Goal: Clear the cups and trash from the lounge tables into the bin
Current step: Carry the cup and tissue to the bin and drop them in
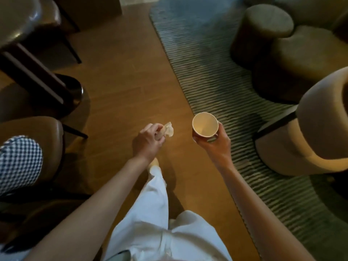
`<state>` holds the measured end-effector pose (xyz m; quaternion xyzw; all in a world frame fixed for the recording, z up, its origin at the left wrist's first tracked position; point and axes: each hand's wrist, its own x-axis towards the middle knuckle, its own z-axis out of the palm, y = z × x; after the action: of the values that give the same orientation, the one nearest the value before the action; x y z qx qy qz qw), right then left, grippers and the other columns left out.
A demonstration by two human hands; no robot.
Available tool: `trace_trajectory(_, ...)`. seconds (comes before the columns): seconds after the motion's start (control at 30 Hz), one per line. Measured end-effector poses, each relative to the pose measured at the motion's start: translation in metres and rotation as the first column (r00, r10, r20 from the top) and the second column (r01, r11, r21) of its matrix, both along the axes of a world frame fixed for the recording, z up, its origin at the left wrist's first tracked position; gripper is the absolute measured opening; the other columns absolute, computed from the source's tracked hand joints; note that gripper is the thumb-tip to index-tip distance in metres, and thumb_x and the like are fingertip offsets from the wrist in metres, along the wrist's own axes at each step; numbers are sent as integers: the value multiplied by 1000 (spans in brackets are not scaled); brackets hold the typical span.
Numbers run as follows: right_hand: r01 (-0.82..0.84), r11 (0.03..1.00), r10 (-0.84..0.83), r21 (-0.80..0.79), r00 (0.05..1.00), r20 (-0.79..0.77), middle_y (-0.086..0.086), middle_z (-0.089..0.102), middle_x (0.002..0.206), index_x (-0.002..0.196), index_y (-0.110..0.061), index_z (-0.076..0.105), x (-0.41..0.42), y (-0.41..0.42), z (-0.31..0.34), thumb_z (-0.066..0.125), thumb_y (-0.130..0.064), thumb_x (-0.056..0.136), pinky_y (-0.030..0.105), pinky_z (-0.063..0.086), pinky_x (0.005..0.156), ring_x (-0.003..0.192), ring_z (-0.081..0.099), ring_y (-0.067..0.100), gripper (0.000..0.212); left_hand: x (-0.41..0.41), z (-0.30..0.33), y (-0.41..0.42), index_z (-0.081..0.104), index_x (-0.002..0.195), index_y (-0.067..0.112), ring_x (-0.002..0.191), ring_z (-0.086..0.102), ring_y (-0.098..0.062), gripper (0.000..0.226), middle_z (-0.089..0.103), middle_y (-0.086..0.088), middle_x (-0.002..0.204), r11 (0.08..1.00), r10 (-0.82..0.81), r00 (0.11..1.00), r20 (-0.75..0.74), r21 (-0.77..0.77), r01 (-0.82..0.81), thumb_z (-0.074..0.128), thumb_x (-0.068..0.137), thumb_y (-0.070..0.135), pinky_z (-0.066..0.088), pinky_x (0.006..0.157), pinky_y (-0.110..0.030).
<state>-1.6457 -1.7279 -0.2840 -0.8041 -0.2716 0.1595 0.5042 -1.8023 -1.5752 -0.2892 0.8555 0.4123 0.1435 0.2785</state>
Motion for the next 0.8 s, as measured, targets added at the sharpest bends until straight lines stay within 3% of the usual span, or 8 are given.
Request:
trace_trajectory(0.23, 162, 987, -162, 20, 987, 3, -9, 58, 114, 124, -21, 51, 102, 134, 13, 87, -22, 65, 24, 48, 90, 104, 56, 5, 68, 127, 11, 145, 65, 99, 30, 81, 63, -14, 21, 66, 9, 95, 992, -118, 992, 54, -39, 120, 71, 79, 25, 37, 55, -20)
trace_trajectory(0.4, 200, 980, -200, -12, 979, 38, -10, 57, 114, 126, -19, 50, 175, 214, 18, 86, -26, 66, 10, 43, 83, 98, 54, -2, 70, 223, 24, 236, 65, 98, 30, 84, 64, -16, 21, 66, 9, 95, 978, -186, 980, 75, -78, 192, 69, 79, 24, 50, 63, -32)
trace_trajectory(0.63, 216, 974, -214, -62, 976, 38, 3, 59, 121, 128, -14, 48, 321, 336, -9, 86, -28, 67, 25, 48, 90, 109, 55, 14, 74, 376, 4, 371, 66, 102, 23, 86, 64, -19, 23, 67, 3, 99, 952, -264, 960, 93, -132, 275, 71, 80, 20, 54, 71, -42)
trace_trajectory(0.8, 185, 981, -185, -60, 983, 4, 2, 57, 122, 129, -16, 47, 454, 432, -6, 85, -25, 69, 19, 43, 87, 109, 54, 13, 71, 497, 18, 475, 68, 102, 19, 86, 65, -20, 23, 67, 0, 99, 961, -239, 970, 42, -131, 242, 70, 79, 16, 53, 73, -41)
